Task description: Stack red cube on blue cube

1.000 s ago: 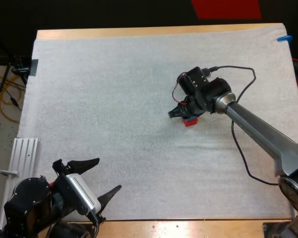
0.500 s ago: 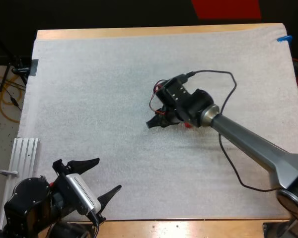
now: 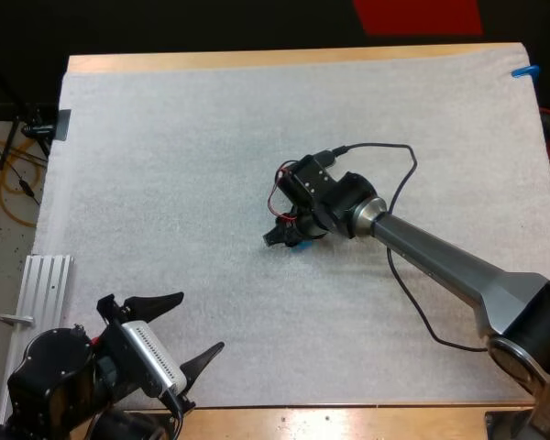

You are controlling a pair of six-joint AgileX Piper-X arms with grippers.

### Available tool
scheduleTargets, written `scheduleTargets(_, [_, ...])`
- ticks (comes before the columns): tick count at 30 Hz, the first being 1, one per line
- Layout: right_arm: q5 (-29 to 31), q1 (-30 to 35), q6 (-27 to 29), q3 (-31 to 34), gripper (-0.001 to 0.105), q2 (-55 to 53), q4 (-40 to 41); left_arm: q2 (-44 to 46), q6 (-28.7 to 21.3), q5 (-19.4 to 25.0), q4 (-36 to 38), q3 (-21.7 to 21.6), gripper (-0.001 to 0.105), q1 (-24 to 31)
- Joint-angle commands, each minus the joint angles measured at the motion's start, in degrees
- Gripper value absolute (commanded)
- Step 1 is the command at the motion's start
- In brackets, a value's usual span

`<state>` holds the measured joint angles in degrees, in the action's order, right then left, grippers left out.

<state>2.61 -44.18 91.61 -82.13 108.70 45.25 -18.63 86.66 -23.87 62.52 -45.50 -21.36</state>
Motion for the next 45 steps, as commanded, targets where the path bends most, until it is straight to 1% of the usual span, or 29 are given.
scheduleTargets(1, [-0.42,0.01,-0.13,-0.89,0.07,-0.19,0.12,-0.16,0.52,-0.33,-0.74,-0.39,0.074,-0.26])
scheduleTargets(2, [-0.42,-0.05,-0.13,-1.32,0.072,-0.19,0.28,-0.16,0.52,-0.33,-0.74,-0.39,0.074,-0.26])
scheduleTargets(7, [0.34,-0.15,-0.13,-4.08,0.071,-1.87,2.79,-0.16,0.52,-0.33,-0.74,-0.39,0.074,-0.26])
scheduleTargets(9, [1.77,-0.15,-0.13,-4.48,0.071,-3.08,3.86,-0.16,0.52,-0.33,-0.74,-0.39,0.074,-0.26])
scheduleTargets(11, [5.2,-0.15,-0.13,-4.47,0.071,-4.91,5.14,-0.16,0.52,-0.33,-0.74,-0.39,0.074,-0.26])
scheduleTargets(14, [8.47,0.01,-0.13,-4.47,0.071,-6.87,7.22,-0.16,0.52,-0.33,-0.74,-0.39,0.074,-0.26])
scheduleTargets(21, [10.01,2.27,-0.76,-4.37,0.071,-7.71,8.35,-0.16,0.52,-0.33,-0.74,-0.39,0.074,-0.26])
scheduleTargets(27, [9.67,7.56,-1.01,-4.37,0.071,-7.71,10.7,-0.16,0.52,-0.33,-0.74,-0.39,0.074,-0.26])
scheduleTargets(30, [6.61,10.16,-1.01,-4.37,0.071,-7.31,11.04,-0.16,0.52,-0.33,-0.74,-0.39,0.074,-0.26])
scheduleTargets(32, [6.12,11.53,-0.09,-4.15,0.071,-6.66,11.2,-0.16,0.52,-0.33,-0.74,-0.39,0.074,-0.26])
scheduleTargets(40, [2.46,11.88,0.57,-0.99,0.071,-3.49,8.0,-0.16,0.52,-0.33,-0.74,-0.39,0.074,-0.26])
scheduleTargets(41, [1.31,11.88,0.57,-0.83,0.071,-2.69,7.71,-0.16,0.52,-0.33,-0.74,-0.39,0.074,-0.26])
scheduleTargets(45, [0.33,11.88,0.78,-0.85,0.071,-0.42,7.71,-0.16,0.52,-0.33,-0.74,-0.39,0.074,-0.26])
